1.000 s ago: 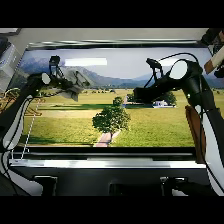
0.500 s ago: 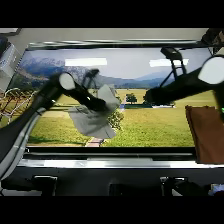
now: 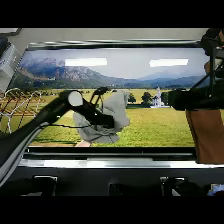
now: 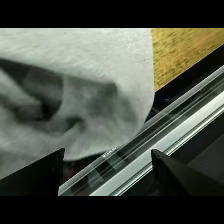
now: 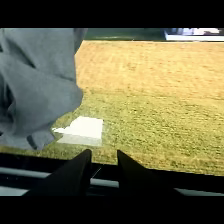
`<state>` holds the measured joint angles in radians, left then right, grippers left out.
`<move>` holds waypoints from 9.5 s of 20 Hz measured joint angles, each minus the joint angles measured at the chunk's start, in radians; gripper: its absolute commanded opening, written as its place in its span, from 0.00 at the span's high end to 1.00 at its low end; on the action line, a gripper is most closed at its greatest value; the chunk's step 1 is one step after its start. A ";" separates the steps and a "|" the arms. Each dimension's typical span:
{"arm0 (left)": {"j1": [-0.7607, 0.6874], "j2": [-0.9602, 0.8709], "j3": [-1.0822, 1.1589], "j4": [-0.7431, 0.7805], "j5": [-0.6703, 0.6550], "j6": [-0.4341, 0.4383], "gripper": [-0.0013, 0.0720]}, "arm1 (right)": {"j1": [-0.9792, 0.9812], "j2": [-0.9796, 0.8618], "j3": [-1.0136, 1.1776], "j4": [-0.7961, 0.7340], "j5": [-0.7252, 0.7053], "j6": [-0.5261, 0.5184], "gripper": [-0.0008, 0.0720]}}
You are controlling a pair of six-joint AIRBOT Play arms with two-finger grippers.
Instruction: Fold the clothes and pants, and hang the long-sleeved shirts on hangers.
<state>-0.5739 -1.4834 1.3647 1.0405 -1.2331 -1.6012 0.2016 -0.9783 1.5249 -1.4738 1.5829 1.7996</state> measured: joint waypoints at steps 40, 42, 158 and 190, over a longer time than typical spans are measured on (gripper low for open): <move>0.719 0.375 -0.409 -0.099 -0.027 0.174 0.13 | -0.051 -0.971 -0.004 0.984 -0.922 -0.219 0.94; 0.734 0.357 -0.549 -0.201 0.054 0.266 0.13 | -0.051 -0.948 -0.004 0.982 -0.911 -0.227 0.94; 0.996 0.045 -0.378 -0.047 0.313 0.373 0.00 | -0.533 -0.184 -1.218 0.967 -0.542 -0.653 0.94; 0.888 0.270 0.351 -0.600 0.105 0.515 0.96 | -0.533 -0.010 0.017 1.425 -0.424 -0.658 0.95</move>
<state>0.3145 -1.2133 1.7157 0.4408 -1.1278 -1.0863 -0.3313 -0.9878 1.5417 -0.0490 1.1591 1.1419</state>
